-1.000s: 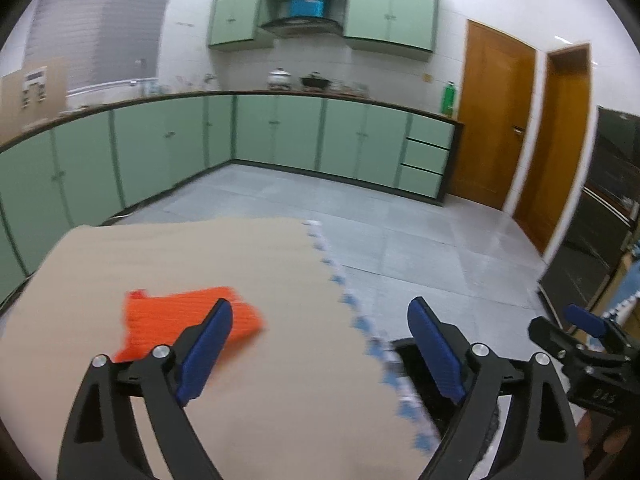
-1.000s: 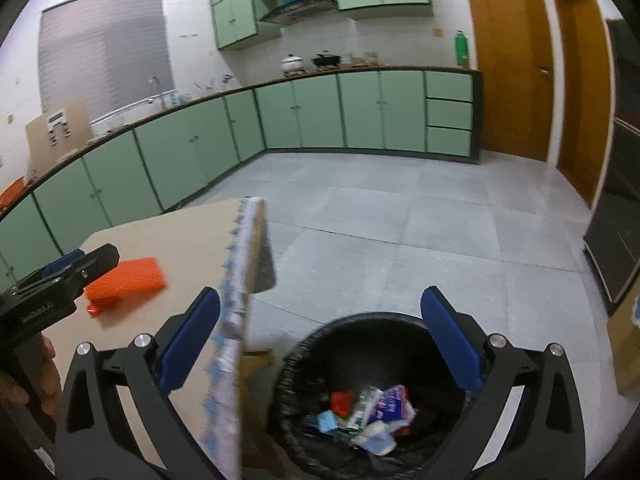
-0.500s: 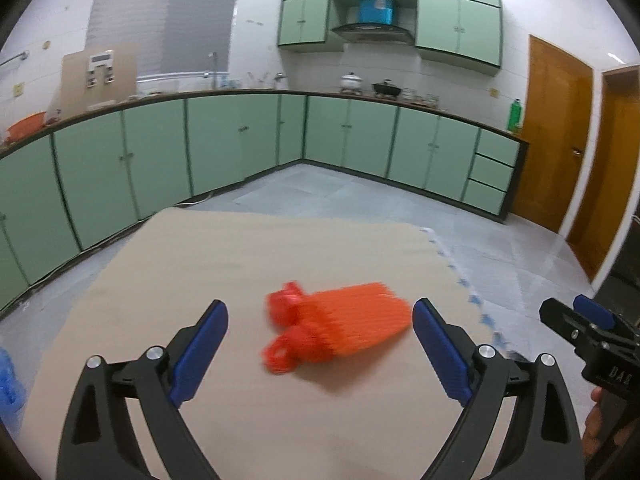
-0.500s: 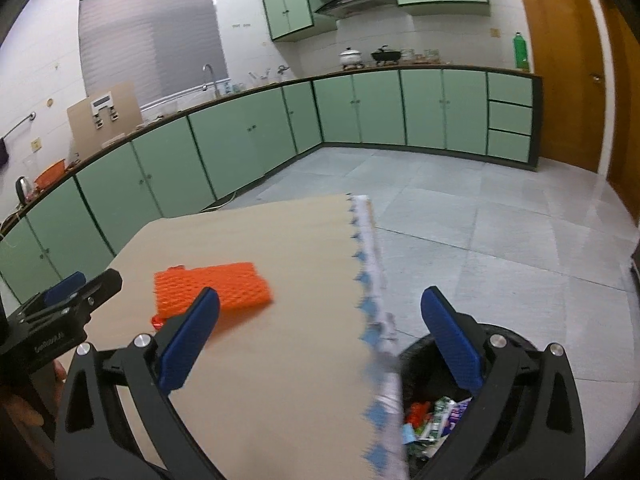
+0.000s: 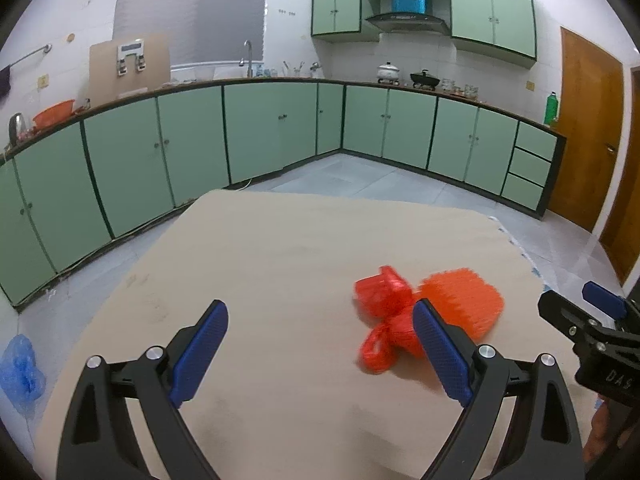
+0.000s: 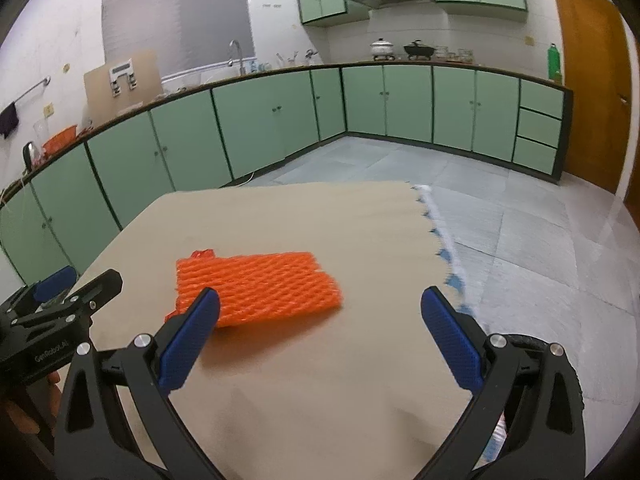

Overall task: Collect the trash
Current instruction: 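Grasp the orange foam net with the right gripper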

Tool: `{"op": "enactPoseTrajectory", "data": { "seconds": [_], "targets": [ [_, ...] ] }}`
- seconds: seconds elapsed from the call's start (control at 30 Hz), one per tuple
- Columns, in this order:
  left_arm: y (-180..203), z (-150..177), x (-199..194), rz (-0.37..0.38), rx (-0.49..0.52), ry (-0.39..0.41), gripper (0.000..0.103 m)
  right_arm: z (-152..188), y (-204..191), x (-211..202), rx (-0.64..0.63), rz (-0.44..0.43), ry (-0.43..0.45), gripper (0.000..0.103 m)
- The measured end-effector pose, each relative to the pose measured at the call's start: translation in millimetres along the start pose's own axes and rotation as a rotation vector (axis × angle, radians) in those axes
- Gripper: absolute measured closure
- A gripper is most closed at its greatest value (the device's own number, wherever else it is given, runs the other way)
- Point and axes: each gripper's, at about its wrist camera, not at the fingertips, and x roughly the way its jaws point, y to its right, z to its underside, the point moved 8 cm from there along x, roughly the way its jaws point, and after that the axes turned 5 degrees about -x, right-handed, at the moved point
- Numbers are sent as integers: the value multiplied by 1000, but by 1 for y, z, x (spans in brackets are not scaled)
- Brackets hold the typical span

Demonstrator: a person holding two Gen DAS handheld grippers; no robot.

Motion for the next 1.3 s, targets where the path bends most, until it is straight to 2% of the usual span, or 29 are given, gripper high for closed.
{"op": "enactPoseTrajectory", "data": {
  "seconds": [0.13, 0.33, 0.57, 0.73, 0.87, 1.3],
  "targets": [
    [-5, 6, 5, -9, -19, -14, 11, 2, -11, 8, 3, -16, -21, 6],
    [-5, 13, 10, -26, 8, -25, 11, 8, -20, 11, -49, 6, -40, 6],
    [-16, 15, 13, -31, -25, -35, 11, 17, -21, 14, -23, 0, -65, 6],
    [-20, 15, 14, -34, -32, -40, 11, 16, -29, 22, -85, 15, -81, 7],
    [-21, 13, 14, -29, -51, -39, 11, 24, -30, 21, -71, -4, -98, 7],
    [-29, 13, 20, -47, -58, -51, 11, 15, -42, 40, -114, -24, -114, 16]
  ]
}}
